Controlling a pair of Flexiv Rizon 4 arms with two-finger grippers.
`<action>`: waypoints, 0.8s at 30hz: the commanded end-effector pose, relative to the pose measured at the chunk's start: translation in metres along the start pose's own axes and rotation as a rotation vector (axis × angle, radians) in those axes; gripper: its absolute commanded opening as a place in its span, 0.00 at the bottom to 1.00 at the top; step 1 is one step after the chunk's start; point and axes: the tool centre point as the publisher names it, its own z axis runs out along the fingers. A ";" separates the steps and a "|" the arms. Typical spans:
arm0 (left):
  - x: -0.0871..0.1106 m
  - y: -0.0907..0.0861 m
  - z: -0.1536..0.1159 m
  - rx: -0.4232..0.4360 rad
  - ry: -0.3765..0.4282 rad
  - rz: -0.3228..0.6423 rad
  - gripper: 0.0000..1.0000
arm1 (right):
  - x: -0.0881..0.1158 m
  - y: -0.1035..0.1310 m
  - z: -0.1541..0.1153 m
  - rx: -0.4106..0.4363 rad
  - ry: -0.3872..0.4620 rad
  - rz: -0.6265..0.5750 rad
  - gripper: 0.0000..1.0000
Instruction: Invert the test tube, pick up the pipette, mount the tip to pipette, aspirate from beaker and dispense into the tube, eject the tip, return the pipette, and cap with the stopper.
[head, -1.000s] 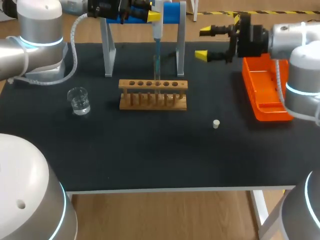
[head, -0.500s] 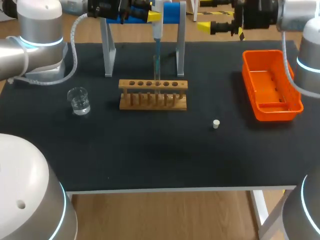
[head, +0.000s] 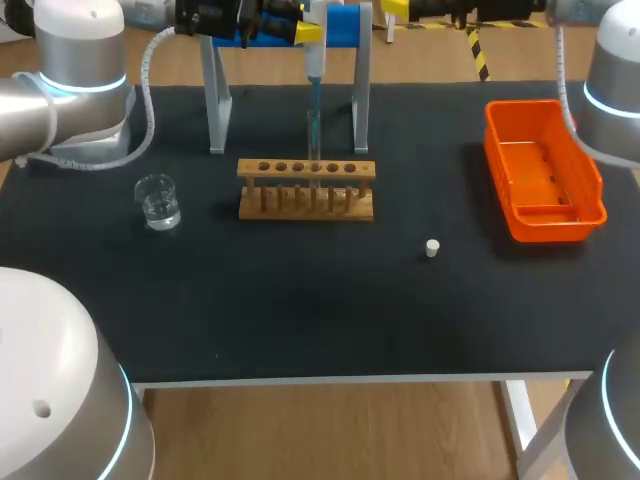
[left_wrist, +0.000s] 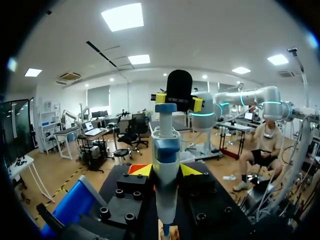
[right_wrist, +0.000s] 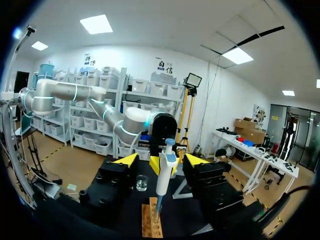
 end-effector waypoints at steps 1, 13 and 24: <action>-0.001 0.000 0.000 -0.002 0.001 0.000 0.00 | -0.009 0.004 0.011 -0.013 0.014 0.013 0.00; -0.001 0.000 0.000 -0.002 0.001 0.000 0.00 | -0.024 0.024 0.041 -0.048 0.047 0.045 0.00; -0.001 0.000 0.000 -0.002 0.001 0.000 0.00 | -0.027 0.030 0.080 -0.031 0.105 0.068 0.00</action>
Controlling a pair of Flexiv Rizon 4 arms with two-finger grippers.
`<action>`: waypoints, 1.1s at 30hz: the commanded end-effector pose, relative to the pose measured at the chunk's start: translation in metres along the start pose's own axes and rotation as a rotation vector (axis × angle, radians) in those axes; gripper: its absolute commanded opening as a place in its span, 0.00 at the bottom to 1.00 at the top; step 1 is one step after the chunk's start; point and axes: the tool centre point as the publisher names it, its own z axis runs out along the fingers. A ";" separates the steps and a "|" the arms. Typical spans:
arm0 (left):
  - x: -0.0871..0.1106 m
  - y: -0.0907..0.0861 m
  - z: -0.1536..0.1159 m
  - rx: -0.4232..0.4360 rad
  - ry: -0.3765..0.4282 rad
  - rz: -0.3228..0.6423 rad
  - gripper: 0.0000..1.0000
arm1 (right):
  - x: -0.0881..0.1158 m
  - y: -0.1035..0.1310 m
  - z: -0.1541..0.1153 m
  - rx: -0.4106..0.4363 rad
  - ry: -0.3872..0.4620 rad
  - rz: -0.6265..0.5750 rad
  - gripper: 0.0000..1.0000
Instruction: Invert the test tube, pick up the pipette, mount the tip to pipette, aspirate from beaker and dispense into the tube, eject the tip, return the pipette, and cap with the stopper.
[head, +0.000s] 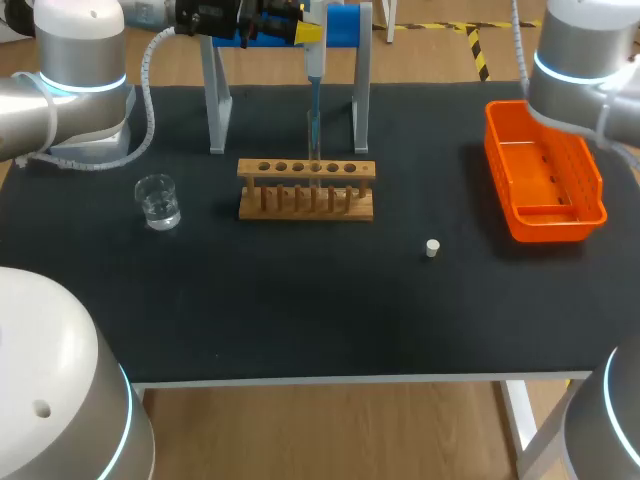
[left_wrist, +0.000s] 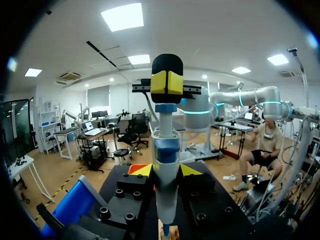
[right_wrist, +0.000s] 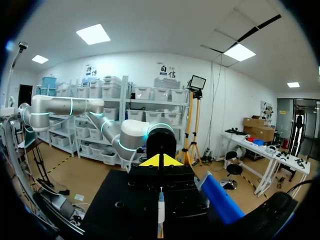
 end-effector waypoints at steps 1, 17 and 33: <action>-0.001 0.000 0.000 -0.002 0.001 0.000 0.00 | -0.009 0.001 0.018 0.007 0.030 0.005 0.00; -0.001 0.000 0.000 -0.002 0.001 0.000 0.00 | 0.000 -0.007 0.035 0.019 0.064 0.026 0.00; -0.001 0.000 0.000 -0.002 0.001 0.000 0.00 | 0.003 -0.017 0.034 0.020 0.064 0.041 0.00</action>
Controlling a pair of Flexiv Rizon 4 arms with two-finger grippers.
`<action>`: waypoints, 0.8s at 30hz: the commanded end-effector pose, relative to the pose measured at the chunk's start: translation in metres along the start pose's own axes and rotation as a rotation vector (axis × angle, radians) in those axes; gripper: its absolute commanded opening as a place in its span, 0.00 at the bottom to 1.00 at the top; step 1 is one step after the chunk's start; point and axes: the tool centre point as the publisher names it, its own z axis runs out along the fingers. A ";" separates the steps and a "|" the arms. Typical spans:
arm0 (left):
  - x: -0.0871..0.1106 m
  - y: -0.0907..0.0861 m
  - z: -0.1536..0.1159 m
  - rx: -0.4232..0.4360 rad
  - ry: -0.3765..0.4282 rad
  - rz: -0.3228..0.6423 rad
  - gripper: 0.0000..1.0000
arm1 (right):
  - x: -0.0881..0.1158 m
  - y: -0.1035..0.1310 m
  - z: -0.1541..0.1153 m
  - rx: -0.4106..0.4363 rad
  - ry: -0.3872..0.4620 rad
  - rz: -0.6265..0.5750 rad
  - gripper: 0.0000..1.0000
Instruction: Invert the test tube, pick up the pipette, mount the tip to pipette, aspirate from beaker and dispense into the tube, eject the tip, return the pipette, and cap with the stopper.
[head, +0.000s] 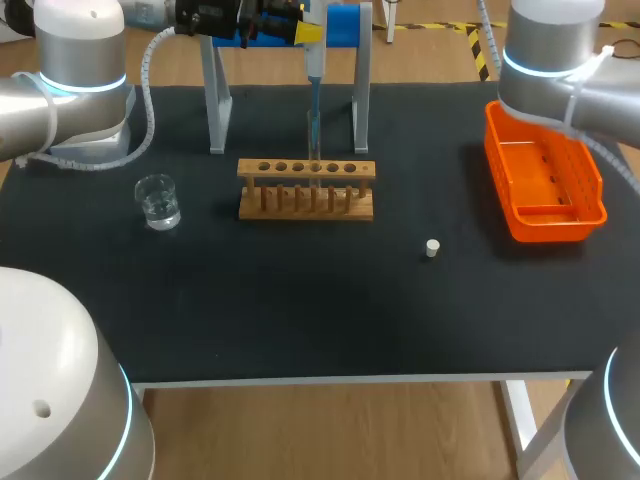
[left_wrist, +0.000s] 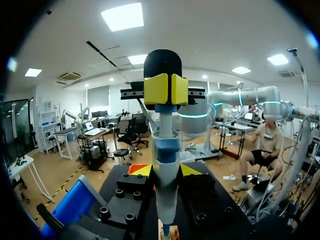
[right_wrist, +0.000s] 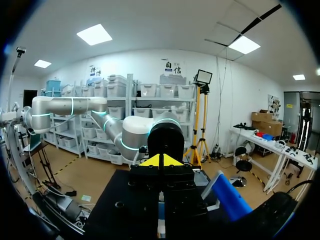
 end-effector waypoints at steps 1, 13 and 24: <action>-0.001 -0.001 0.000 -0.001 0.001 0.000 0.00 | -0.001 -0.003 -0.001 0.001 0.001 0.003 0.00; -0.001 -0.001 0.000 -0.001 0.001 0.000 0.00 | 0.006 -0.014 0.000 -0.005 0.008 0.017 0.00; -0.001 -0.001 0.000 -0.001 0.001 0.000 0.00 | 0.009 -0.028 0.002 -0.023 0.015 0.045 0.00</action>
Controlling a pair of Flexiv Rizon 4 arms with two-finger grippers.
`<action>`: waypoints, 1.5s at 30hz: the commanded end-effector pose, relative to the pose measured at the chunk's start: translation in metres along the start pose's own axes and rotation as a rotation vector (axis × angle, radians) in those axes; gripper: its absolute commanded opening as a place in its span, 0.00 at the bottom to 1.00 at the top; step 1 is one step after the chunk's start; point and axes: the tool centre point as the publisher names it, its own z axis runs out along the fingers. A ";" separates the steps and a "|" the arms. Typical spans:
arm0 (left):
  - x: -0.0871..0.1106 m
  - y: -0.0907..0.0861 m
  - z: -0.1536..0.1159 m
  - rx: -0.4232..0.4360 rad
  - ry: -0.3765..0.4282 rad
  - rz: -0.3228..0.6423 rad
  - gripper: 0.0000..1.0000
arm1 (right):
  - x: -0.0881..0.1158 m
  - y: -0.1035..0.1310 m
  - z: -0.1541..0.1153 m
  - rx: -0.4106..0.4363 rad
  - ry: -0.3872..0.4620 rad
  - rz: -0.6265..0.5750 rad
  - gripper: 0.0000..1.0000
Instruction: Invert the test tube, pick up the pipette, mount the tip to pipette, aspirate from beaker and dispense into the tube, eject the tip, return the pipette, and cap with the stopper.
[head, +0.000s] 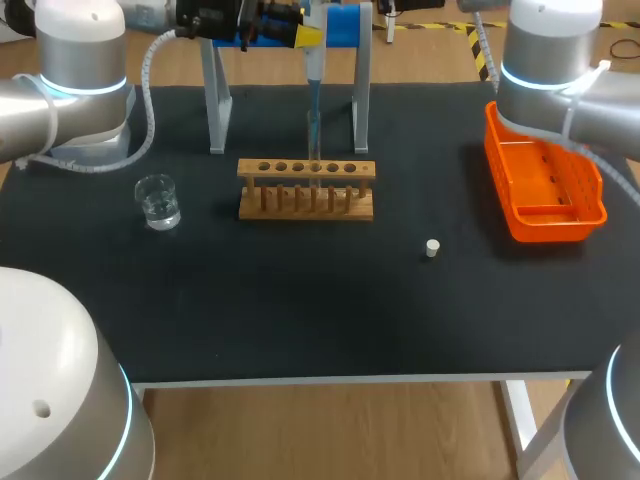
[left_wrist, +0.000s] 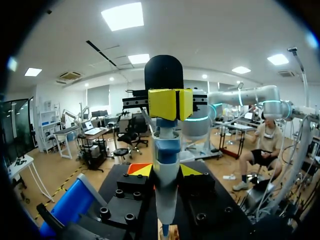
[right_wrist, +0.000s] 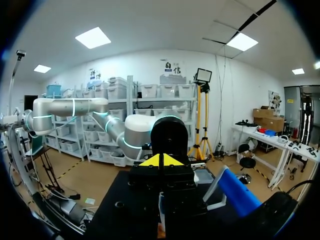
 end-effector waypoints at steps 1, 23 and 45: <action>-0.002 -0.005 -0.001 0.000 -0.001 0.001 0.00 | 0.002 -0.011 0.000 -0.011 0.000 0.004 0.00; -0.002 -0.005 -0.001 0.000 -0.001 0.001 0.00 | 0.011 0.034 -0.019 -0.063 -0.022 -0.129 0.00; -0.002 -0.005 -0.001 0.000 -0.001 0.001 0.00 | 0.023 -0.085 -0.124 0.048 -0.124 -0.213 1.00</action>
